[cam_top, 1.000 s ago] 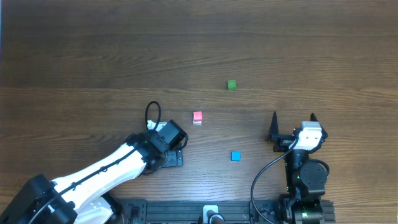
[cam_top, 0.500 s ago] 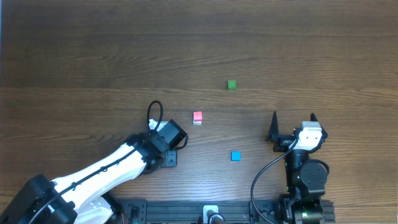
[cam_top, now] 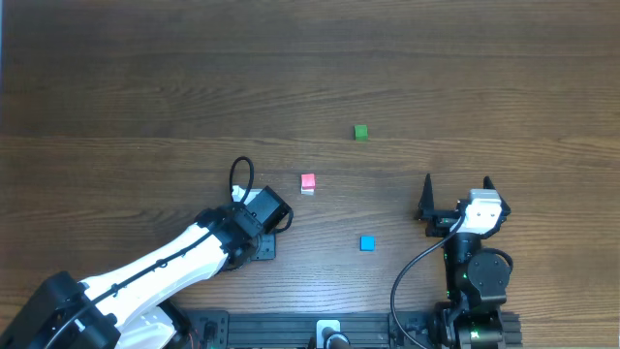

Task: Stack Cubes

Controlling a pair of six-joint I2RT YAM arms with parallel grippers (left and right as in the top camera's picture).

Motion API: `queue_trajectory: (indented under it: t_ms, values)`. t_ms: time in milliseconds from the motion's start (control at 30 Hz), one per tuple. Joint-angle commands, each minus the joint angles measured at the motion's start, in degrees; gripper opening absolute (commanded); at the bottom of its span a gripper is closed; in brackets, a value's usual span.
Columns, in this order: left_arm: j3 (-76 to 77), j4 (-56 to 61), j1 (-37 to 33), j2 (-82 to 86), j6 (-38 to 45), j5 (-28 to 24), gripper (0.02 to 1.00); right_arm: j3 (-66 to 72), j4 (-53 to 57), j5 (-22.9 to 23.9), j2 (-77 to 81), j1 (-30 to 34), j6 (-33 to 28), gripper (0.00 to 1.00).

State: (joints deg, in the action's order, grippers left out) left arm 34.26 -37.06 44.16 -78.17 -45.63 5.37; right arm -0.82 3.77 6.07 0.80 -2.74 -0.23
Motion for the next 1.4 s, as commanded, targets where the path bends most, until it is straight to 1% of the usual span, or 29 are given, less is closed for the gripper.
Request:
queue_trajectory:
  t_ms: [33,67,167,300,333,467,600,667,867,1400]
  values:
    - [1.09,0.72,-0.42,-0.28,-0.28,0.02,0.161,0.52,-0.15,-0.46,-0.48,0.37,-0.04,0.991]
    - [2.45,0.28,-0.42,-0.28,-0.68,0.04,0.137,0.52,-0.15,-0.44,-0.48,0.37,-0.07,0.993]
    - [9.14,-3.28,-0.42,-0.98,-1.31,0.11,0.108,0.52,-0.15,-0.44,-0.48,0.37,-0.04,0.991]
    - [23.26,-10.49,-0.42,-5.42,-1.33,0.26,0.080,0.55,-0.15,-0.44,-0.48,0.37,-0.04,0.993]
    - [26.80,-12.22,-0.42,-7.02,-1.33,0.26,0.045,0.52,-0.15,-0.44,-0.48,0.37,-0.04,0.991]
    - [42.73,-20.76,-0.42,-15.74,-2.71,0.26,0.040,0.55,-0.15,-0.44,-0.48,0.37,-0.04,0.993]
    - [51.01,-23.91,-0.39,-22.95,-2.80,0.00,0.038,0.52,-0.15,-0.44,-0.48,0.37,-0.04,0.991]
    - [52.24,-23.61,-0.39,-26.12,-2.89,-0.96,0.040,0.52,-0.15,-0.44,-0.48,0.37,-0.04,0.993]
    - [52.24,-23.12,-0.39,-29.55,-4.61,-1.31,0.042,0.52,-0.15,-0.44,-0.48,0.37,-0.04,0.993]
    - [52.22,-22.97,-0.42,-33.00,-4.98,-1.03,0.047,0.52,-0.15,-0.44,-0.48,0.37,-0.04,0.993]
